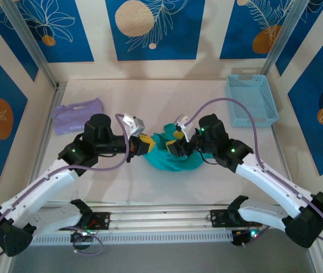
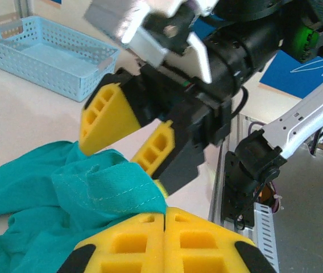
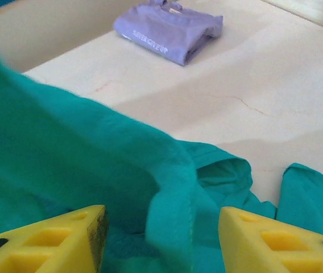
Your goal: Fold the inside-out t-shirt
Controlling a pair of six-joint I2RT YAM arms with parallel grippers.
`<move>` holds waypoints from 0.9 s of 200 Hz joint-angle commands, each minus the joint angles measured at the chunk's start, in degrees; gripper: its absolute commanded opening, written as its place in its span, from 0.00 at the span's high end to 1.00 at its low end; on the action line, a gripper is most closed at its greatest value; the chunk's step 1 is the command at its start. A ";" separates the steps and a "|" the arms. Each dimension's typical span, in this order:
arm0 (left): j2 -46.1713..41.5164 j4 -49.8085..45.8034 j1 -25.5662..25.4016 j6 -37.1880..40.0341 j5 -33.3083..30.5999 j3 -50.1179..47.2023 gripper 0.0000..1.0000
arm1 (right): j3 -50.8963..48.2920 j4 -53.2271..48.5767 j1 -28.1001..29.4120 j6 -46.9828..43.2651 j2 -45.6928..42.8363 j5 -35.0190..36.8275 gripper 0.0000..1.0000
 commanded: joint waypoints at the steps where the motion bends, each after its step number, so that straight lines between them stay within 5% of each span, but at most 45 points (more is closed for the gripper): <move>1: 0.12 -1.07 0.41 2.05 2.09 2.15 1.00 | 3.59 0.20 0.67 -2.11 2.72 0.89 0.45; 17: 0.16 -1.27 0.38 2.01 1.65 2.08 1.00 | 5.56 0.23 0.77 -1.13 5.97 -0.63 0.51; 37: -0.44 -1.84 0.48 1.44 -3.32 1.02 1.00 | 6.53 1.74 0.48 2.43 6.97 -3.52 0.83; 59: -1.94 -2.89 0.47 -2.49 -20.41 -1.64 1.00 | 4.72 6.27 -1.05 9.49 4.14 -12.83 1.00; 81: -2.64 -3.63 0.64 -6.99 -35.60 -4.17 1.00 | 0.72 15.28 -1.26 19.08 2.73 -20.03 1.00; 129: -2.21 -9.66 0.75 -13.78 -38.49 -4.50 0.80 | -3.26 25.55 2.35 30.14 4.01 -14.26 1.00; 180: -4.32 -10.18 0.30 -25.40 -29.34 -6.35 0.52 | -3.69 26.78 5.86 29.41 5.89 -5.39 1.00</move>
